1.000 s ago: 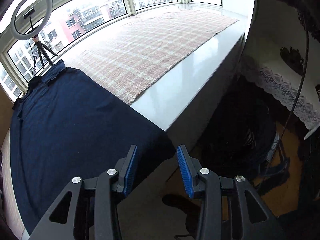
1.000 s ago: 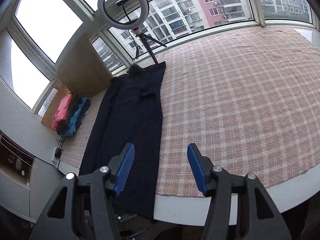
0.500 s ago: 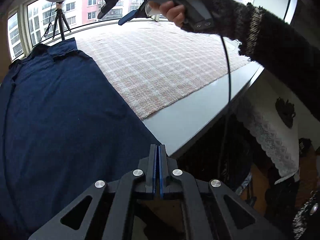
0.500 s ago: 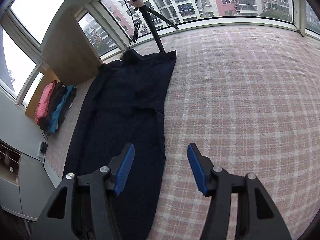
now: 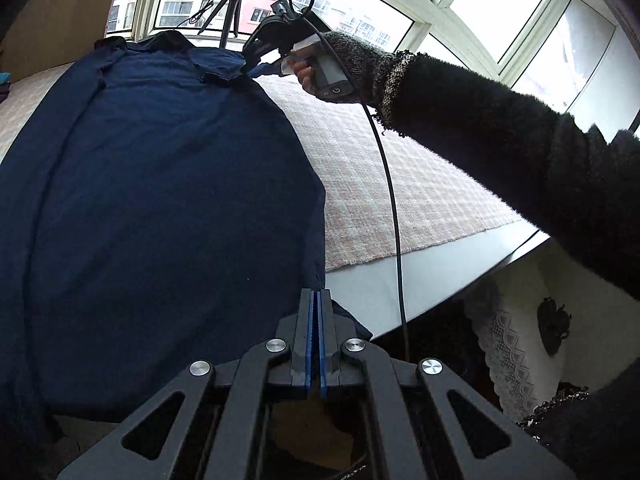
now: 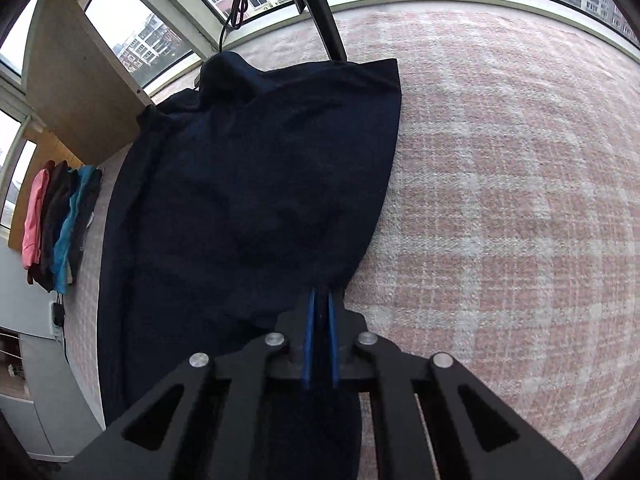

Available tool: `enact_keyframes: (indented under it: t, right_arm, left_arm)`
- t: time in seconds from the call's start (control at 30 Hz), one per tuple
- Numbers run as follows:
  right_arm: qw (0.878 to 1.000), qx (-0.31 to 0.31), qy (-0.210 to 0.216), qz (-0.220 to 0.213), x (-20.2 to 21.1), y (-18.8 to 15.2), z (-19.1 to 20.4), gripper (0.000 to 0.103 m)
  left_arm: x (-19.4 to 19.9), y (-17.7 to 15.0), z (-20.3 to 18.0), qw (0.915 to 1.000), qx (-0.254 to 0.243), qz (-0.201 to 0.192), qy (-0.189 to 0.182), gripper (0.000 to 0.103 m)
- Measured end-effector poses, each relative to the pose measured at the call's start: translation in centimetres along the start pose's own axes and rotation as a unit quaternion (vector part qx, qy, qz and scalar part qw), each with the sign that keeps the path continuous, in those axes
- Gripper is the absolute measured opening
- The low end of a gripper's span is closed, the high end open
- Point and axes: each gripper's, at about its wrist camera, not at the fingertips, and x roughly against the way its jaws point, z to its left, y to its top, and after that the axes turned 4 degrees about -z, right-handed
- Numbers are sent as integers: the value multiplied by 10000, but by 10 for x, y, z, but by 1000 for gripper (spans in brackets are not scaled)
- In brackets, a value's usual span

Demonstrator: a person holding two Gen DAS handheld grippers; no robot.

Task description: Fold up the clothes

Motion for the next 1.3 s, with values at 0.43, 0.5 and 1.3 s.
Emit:
enact_keyframes:
  t: [0.43, 0.5, 1.3]
  right_arm:
    - [9857, 1624, -417, -145, -15, 20, 182, 6]
    - [9844, 1680, -526, -44, -36, 16, 194, 6]
    - [9851, 1666, 431, -21, 140, -266, 126, 46]
  left_arm:
    - [68, -33, 80, 9883, 1227, -620, 657, 1]
    - [71, -39, 93, 9857, 1368, -618, 768, 1]
    - [82, -49, 116, 9927, 645, 410, 928, 23]
